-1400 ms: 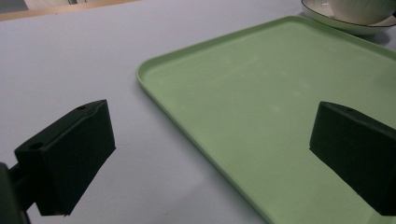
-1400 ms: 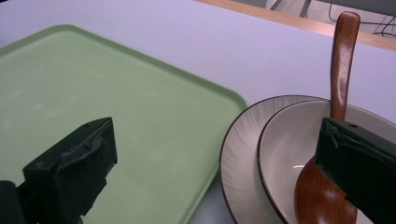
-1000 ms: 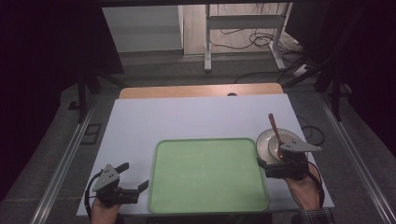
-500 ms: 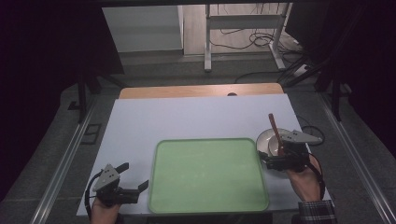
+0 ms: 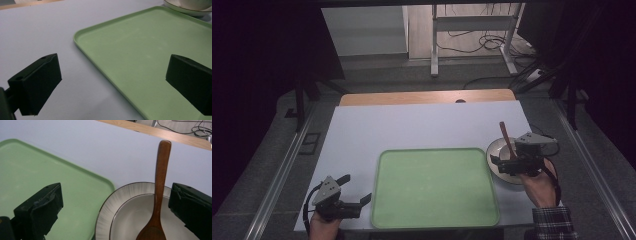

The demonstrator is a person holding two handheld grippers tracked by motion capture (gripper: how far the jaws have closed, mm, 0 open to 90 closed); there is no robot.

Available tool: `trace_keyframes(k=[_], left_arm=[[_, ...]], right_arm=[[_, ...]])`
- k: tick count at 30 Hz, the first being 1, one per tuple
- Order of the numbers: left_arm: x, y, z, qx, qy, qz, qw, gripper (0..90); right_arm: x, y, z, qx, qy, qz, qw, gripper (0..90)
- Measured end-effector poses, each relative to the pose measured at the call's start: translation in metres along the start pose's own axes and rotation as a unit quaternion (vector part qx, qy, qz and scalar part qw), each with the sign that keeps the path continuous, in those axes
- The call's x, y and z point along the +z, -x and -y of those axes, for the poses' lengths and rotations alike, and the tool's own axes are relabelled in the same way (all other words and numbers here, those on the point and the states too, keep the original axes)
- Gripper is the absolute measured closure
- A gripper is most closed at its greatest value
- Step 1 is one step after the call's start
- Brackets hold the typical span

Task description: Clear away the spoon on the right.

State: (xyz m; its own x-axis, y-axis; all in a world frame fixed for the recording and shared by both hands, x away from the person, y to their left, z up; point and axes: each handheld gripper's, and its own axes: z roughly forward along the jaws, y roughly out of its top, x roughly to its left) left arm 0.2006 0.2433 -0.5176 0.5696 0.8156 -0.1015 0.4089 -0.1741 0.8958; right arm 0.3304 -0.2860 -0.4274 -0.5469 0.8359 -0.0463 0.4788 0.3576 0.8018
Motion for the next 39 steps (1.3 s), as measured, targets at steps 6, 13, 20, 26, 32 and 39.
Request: trace_keyframes(k=[6,13,20,26,32,39], left_arm=[[0.000,0.000,0.000,0.000,0.000,-0.001,1.0000,0.0],[0.000,0.000,0.000,0.000,0.000,0.000,1.0000,0.0],[0.000,-0.001,0.000,0.000,-0.001,0.001,1.0000,0.0],[0.000,-0.001,0.000,-0.001,-0.001,0.002,1.0000,0.0],[0.000,-0.001,0.000,-0.001,-0.001,0.002,1.0000,0.0],[0.000,-0.001,0.000,0.000,-0.002,0.003,1.0000,0.0]], right_arm=[[0.004,0.007,-0.006,0.009,-0.006,0.004,0.9999,0.0],[0.015,0.019,-0.017,0.016,-0.022,0.011,0.9996,0.0],[0.024,0.025,-0.023,0.028,-0.041,0.011,0.9987,0.0],[0.035,0.032,-0.030,0.035,-0.063,0.012,0.9973,1.6],[0.046,0.040,-0.035,0.039,-0.090,0.021,0.9949,20.3],[0.056,0.043,-0.038,0.045,-0.102,0.026,0.9934,35.1]])
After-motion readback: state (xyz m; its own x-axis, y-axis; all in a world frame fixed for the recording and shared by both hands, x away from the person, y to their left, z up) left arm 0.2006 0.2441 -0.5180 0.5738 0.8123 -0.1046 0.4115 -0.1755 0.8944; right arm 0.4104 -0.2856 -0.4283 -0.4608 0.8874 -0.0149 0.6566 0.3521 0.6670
